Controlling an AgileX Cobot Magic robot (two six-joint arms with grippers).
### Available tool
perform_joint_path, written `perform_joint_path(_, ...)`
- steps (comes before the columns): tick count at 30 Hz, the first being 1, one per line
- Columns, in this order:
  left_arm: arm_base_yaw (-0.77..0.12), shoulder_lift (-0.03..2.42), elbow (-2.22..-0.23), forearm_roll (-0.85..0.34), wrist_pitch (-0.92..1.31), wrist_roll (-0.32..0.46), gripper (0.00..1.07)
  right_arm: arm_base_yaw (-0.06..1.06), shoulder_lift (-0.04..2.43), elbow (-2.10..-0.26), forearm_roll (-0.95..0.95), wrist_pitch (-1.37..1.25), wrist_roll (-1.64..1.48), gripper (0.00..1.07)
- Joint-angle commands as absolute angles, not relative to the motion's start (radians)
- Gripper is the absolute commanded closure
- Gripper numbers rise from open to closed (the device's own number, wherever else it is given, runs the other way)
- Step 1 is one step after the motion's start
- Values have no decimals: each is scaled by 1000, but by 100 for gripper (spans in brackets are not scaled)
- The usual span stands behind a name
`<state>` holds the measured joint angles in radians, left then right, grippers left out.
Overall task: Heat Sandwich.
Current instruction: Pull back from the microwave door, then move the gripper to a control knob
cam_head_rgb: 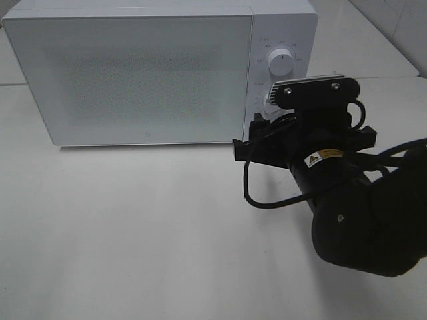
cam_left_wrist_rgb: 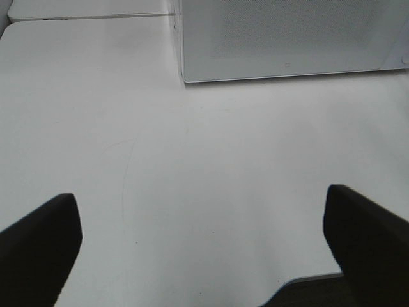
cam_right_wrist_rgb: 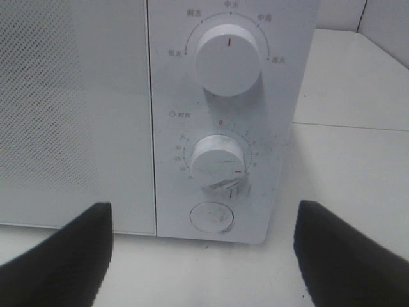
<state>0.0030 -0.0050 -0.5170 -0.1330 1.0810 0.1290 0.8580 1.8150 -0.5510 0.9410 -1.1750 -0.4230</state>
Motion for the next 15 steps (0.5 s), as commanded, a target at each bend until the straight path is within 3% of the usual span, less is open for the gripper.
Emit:
perform_joint_path(1, 8, -29, -517, -141, 1072, 127, 10, 832, 1842, -586, 925, -1176, -403, 31)
perform_joint_path(15, 8, -29, -517, -141, 1072, 127, 10, 707, 1945, -694, 813, -1149, -349, 31)
